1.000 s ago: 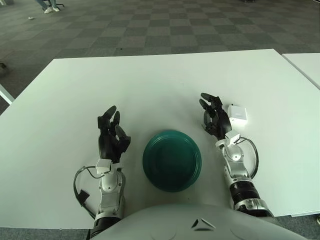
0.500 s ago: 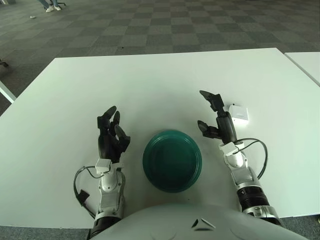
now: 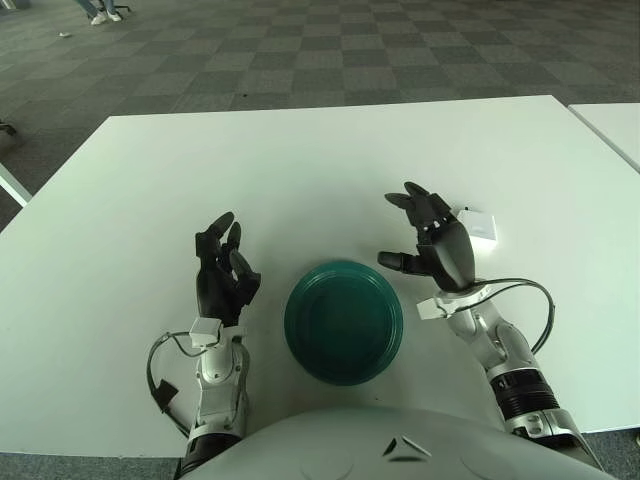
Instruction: Put the charger into the plate.
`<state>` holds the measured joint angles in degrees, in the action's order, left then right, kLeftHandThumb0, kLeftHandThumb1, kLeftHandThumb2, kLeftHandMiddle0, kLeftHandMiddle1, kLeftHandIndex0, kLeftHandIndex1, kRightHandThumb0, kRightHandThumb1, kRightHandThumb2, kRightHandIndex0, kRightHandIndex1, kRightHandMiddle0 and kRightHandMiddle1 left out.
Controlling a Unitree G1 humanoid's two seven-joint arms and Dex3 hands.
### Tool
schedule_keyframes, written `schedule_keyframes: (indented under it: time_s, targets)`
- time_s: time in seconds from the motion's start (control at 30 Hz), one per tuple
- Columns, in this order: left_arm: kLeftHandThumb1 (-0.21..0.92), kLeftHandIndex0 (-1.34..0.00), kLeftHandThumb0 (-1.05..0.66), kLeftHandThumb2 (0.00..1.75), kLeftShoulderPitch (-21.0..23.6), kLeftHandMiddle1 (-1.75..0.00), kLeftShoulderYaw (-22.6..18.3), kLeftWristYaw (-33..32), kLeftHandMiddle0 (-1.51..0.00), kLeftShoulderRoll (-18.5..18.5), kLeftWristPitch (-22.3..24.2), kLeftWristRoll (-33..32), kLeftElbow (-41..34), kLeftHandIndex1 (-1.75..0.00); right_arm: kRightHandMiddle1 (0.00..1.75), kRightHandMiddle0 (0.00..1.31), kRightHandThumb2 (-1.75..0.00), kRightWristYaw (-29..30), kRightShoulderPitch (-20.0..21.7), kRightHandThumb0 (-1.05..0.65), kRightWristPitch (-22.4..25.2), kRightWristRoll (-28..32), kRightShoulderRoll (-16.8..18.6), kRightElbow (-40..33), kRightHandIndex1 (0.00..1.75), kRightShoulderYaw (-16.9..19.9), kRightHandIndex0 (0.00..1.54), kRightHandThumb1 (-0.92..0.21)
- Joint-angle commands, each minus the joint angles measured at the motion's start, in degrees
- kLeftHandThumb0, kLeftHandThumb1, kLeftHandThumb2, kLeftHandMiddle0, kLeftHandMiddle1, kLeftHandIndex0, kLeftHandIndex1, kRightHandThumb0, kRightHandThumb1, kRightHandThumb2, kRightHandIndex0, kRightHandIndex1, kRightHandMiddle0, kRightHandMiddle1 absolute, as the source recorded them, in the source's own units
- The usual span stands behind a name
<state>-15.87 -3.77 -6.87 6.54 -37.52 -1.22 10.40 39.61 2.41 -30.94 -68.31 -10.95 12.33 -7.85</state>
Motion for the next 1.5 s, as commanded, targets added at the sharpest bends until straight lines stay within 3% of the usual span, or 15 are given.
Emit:
schedule_keyframes:
  time_s: [0.0, 0.4, 0.77, 1.07, 1.47]
  targets:
    - [0.92, -0.02, -0.84, 0.95, -6.6, -0.06, 0.28, 0.45, -0.37, 1.67, 0.67, -0.12, 11.65, -1.06, 1.01, 0.0, -0.73, 0.75, 4.01, -0.86, 8.91, -3.57, -3.43, 0.17, 0.14, -0.91, 0.42, -0.92]
    - [0.92, 0.0, -0.83, 0.98, -7.37, -0.05, 0.1, 0.74, -0.35, 1.24, 1.62, -0.35, 10.22, -1.02, 0.92, 0.0, -0.65, 0.81, 4.86, -0.91, 17.37, 0.16, -4.98, 4.59, 0.12, -3.1, 0.39, -0.92]
    - [0.92, 0.0, -0.85, 0.99, -6.82, -0.05, -0.01, 1.45, -0.35, 0.95, 2.02, -0.91, 10.49, -1.06, 0.9, 0.0, -0.73, 0.15, 6.17, -0.96, 22.97, 2.32, -7.33, 5.96, 0.1, -3.37, 0.37, -0.92]
    - [0.92, -0.02, -0.86, 0.98, -6.3, -0.05, -0.28, 2.44, -0.35, 0.73, 2.0, -1.4, 11.11, -1.1, 0.87, 0.0, -0.73, 0.08, 6.37, -0.97, 26.1, 3.5, -9.14, 4.32, 0.09, -3.67, 0.36, -0.92]
    - [0.92, -0.01, -0.85, 0.98, -5.7, -0.05, -1.36, 3.6, -0.35, 0.9, 2.43, -2.71, 11.84, -1.1, 0.84, 0.0, -0.8, 0.75, 6.89, -0.97, 26.84, 5.3, -11.55, 5.3, 0.09, -3.59, 0.37, -0.92]
